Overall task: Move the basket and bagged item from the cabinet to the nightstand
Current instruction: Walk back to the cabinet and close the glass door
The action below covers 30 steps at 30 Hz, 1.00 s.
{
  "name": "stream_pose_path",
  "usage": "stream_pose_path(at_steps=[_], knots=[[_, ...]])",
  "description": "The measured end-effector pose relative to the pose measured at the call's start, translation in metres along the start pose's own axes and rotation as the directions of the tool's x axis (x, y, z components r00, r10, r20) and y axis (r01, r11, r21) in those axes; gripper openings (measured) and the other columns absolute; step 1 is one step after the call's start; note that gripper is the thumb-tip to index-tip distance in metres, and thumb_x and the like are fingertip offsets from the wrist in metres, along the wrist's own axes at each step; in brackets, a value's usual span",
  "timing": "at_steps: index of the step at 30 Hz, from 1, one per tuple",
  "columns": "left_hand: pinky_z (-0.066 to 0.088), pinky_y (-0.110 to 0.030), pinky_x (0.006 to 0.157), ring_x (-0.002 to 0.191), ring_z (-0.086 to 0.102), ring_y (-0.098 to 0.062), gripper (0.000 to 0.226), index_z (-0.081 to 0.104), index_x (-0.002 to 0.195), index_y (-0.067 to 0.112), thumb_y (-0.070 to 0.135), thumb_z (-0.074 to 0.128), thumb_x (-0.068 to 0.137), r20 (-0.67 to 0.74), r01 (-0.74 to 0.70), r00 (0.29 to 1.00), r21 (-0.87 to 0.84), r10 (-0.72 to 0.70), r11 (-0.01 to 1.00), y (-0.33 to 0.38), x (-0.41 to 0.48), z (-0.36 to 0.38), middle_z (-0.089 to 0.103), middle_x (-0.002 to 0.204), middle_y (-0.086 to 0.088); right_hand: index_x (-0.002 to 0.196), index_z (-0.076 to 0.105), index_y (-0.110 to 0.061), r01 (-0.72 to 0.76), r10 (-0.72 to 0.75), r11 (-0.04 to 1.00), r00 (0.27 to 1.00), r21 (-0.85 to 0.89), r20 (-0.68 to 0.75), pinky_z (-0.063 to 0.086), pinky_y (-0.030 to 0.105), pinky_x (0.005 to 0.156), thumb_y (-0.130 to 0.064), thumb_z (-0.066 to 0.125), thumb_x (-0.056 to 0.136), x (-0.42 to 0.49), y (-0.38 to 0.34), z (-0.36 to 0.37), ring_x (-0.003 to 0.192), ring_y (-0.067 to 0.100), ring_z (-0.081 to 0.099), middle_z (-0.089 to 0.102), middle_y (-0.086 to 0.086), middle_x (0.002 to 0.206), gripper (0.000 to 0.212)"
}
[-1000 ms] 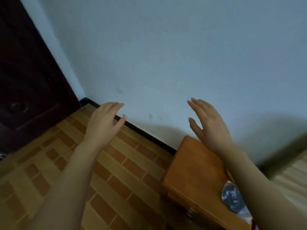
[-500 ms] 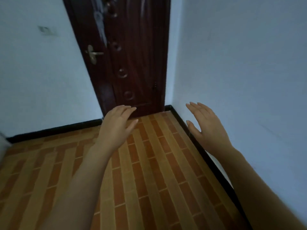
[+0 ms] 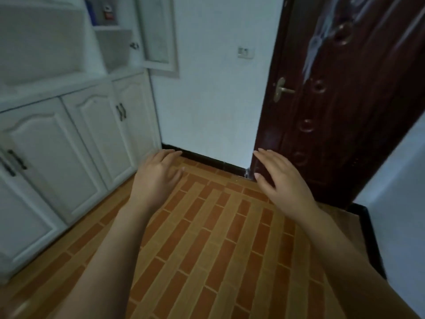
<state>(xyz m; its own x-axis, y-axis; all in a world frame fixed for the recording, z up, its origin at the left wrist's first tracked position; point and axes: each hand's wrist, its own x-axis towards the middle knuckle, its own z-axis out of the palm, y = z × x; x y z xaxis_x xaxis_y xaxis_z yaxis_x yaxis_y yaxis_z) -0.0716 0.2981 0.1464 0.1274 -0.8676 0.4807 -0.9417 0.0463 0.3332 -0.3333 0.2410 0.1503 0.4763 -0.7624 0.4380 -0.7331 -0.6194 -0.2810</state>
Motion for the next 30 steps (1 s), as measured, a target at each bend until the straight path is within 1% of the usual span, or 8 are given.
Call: stream_pose_path(at_steps=[3, 6, 10, 13, 16, 21, 26, 30], knots=[[0.042, -0.045, 0.091, 0.109, 0.052, -0.033, 0.036, 0.054, 0.119, 0.01, 0.023, 0.058, 0.086, -0.05, 0.086, 0.995, 0.041, -0.084, 0.995, -0.006, -0.009, -0.006, 0.06, 0.117, -0.014, 0.137, 0.037, -0.016, 0.099, -0.1, 0.993, 0.995, 0.064, 0.006, 0.019, 0.025, 0.107, -0.024, 0.048, 0.093, 0.017, 0.002, 0.006, 0.135, 0.016, 0.031, 0.041, 0.003, 0.143, 0.046], [0.043, -0.045, 0.089, 0.108, 0.053, -0.032, 0.036, 0.055, 0.118, 0.009, 0.024, 0.058, 0.086, -0.081, 0.148, 0.986, 0.068, -0.143, 0.987, -0.006, -0.018, -0.008, 0.06, 0.116, -0.014, 0.136, 0.039, -0.015, 0.169, -0.173, 0.98, 0.984, 0.102, 0.035, 0.023, 0.028, 0.107, -0.023, 0.048, 0.093, 0.029, 0.01, 0.014, 0.133, 0.018, 0.034, 0.044, 0.004, 0.141, 0.045], [0.044, -0.04, 0.087, 0.108, 0.054, -0.03, 0.036, 0.053, 0.121, 0.014, 0.027, 0.056, 0.087, -0.075, 0.235, 0.97, 0.085, -0.229, 0.968, -0.004, -0.028, -0.003, 0.06, 0.118, -0.012, 0.136, 0.038, -0.014, 0.218, -0.225, 0.968, 0.973, 0.126, 0.05, 0.031, 0.034, 0.106, -0.023, 0.048, 0.093, 0.041, 0.024, 0.025, 0.131, 0.018, 0.037, 0.045, 0.004, 0.14, 0.045], [0.044, -0.038, 0.087, 0.11, 0.053, -0.028, 0.038, 0.05, 0.123, 0.016, 0.03, 0.054, 0.088, -0.044, 0.274, 0.962, 0.132, -0.271, 0.953, -0.007, -0.029, 0.004, 0.059, 0.121, -0.011, 0.137, 0.037, -0.014, 0.234, -0.246, 0.964, 0.965, 0.127, 0.091, 0.03, 0.035, 0.107, -0.024, 0.047, 0.094, 0.053, 0.033, 0.037, 0.132, 0.018, 0.036, 0.044, 0.004, 0.141, 0.046], [0.045, -0.038, 0.086, 0.109, 0.054, -0.028, 0.039, 0.05, 0.124, 0.016, 0.032, 0.053, 0.088, -0.014, 0.275, 0.961, 0.181, -0.277, 0.944, -0.017, -0.02, 0.013, 0.059, 0.122, -0.01, 0.138, 0.035, -0.016, 0.242, -0.259, 0.961, 0.957, 0.133, 0.131, 0.03, 0.036, 0.108, -0.026, 0.045, 0.094, 0.069, 0.042, 0.053, 0.133, 0.017, 0.034, 0.042, 0.003, 0.142, 0.046], [0.045, -0.039, 0.087, 0.107, 0.055, -0.029, 0.039, 0.052, 0.122, 0.013, 0.03, 0.055, 0.087, 0.009, 0.221, 0.974, 0.215, -0.228, 0.951, -0.042, 0.019, 0.032, 0.06, 0.119, -0.011, 0.138, 0.036, -0.017, 0.244, -0.262, 0.961, 0.954, 0.13, 0.148, 0.03, 0.035, 0.106, -0.026, 0.044, 0.095, 0.115, 0.054, 0.075, 0.132, 0.017, 0.033, 0.041, 0.003, 0.143, 0.045], [0.043, -0.041, 0.09, 0.111, 0.052, -0.028, 0.038, 0.052, 0.123, 0.014, 0.029, 0.056, 0.087, -0.022, 0.201, 0.979, 0.201, -0.201, 0.959, -0.088, 0.087, 0.046, 0.058, 0.122, -0.01, 0.138, 0.036, -0.019, 0.261, -0.276, 0.957, 0.952, 0.125, 0.132, 0.029, 0.034, 0.108, -0.028, 0.044, 0.094, 0.188, 0.066, 0.104, 0.133, 0.015, 0.032, 0.04, 0.0, 0.143, 0.045], [0.043, -0.04, 0.09, 0.112, 0.052, -0.028, 0.038, 0.053, 0.122, 0.014, 0.03, 0.056, 0.087, -0.056, 0.205, 0.979, 0.167, -0.198, 0.964, -0.131, 0.156, 0.055, 0.058, 0.123, -0.009, 0.138, 0.035, -0.022, 0.237, -0.252, 0.963, 0.96, 0.128, 0.123, 0.028, 0.034, 0.109, -0.03, 0.044, 0.094, 0.264, 0.072, 0.127, 0.134, 0.014, 0.03, 0.039, -0.002, 0.145, 0.046]])
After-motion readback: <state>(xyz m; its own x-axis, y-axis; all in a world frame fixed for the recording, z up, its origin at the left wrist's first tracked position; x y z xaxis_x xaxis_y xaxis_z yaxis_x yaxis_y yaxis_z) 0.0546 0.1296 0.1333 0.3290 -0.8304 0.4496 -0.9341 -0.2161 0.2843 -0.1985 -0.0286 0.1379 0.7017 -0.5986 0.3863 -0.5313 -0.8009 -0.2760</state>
